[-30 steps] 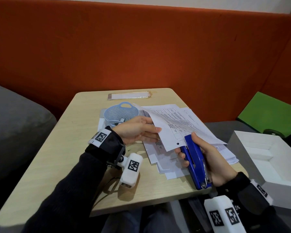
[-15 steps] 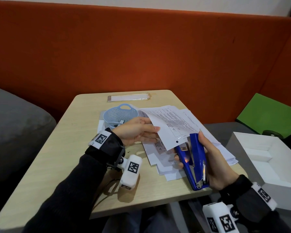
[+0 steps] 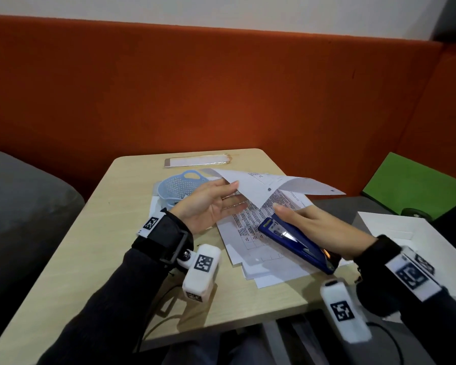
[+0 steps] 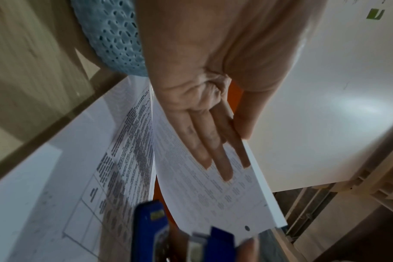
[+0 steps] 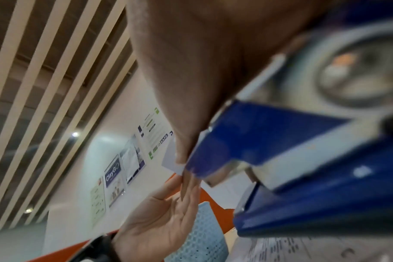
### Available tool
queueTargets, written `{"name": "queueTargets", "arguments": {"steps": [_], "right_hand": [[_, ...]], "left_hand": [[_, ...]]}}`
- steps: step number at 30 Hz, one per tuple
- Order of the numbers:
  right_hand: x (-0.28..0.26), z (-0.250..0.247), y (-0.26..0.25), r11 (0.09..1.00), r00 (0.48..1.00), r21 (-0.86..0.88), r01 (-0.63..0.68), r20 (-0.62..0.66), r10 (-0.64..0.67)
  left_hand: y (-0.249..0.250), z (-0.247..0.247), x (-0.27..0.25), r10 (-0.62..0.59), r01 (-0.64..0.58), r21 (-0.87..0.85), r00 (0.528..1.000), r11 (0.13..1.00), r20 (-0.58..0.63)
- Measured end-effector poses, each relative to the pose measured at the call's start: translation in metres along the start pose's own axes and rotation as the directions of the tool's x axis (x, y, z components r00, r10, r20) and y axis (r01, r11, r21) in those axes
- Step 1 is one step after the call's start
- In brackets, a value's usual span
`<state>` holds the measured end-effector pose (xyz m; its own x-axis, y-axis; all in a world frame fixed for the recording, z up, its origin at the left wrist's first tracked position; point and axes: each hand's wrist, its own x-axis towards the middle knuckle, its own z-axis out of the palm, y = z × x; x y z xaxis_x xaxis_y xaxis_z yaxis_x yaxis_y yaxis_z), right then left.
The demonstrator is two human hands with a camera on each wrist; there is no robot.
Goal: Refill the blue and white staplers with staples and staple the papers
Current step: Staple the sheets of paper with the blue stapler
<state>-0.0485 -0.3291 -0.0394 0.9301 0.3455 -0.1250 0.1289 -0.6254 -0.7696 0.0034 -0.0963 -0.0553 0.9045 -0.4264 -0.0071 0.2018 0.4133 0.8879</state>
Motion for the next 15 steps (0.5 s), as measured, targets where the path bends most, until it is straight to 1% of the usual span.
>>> {"name": "queueTargets", "arguments": {"steps": [2,4,8,10,12,14,15], "right_hand": [[0.007,-0.001,-0.005,0.992,0.999,-0.126,0.02,-0.03,-0.024],[0.014,0.0,-0.008,0.979,1.0,-0.205,0.007,-0.023,-0.011],[0.022,-0.001,-0.003,0.957,0.999,-0.285,-0.045,-0.028,0.039],[0.018,-0.008,-0.005,0.942,0.994,-0.332,-0.042,-0.113,0.005],[0.009,-0.015,-0.007,0.904,0.976,-0.426,-0.03,-0.208,-0.065],[-0.006,-0.021,-0.01,0.821,0.943,-0.567,-0.073,-0.307,-0.129],[-0.016,-0.024,-0.014,0.777,0.909,-0.621,-0.102,-0.376,-0.182]], "left_hand": [[0.001,0.001,0.0,0.013,-0.013,-0.018,1.0,1.0,-0.004],[0.002,0.002,0.0,0.018,-0.018,-0.031,1.0,0.999,-0.004],[0.0,0.001,-0.002,0.011,-0.011,-0.03,1.0,0.999,0.007],[0.0,0.001,-0.002,0.012,-0.012,-0.027,1.0,1.0,0.009],[0.001,0.001,-0.001,0.017,-0.016,-0.026,1.0,1.0,0.013],[0.001,0.0,-0.001,0.021,-0.02,-0.026,1.0,0.999,0.014],[0.001,0.0,-0.001,0.022,-0.021,-0.027,1.0,0.999,0.016]]}}
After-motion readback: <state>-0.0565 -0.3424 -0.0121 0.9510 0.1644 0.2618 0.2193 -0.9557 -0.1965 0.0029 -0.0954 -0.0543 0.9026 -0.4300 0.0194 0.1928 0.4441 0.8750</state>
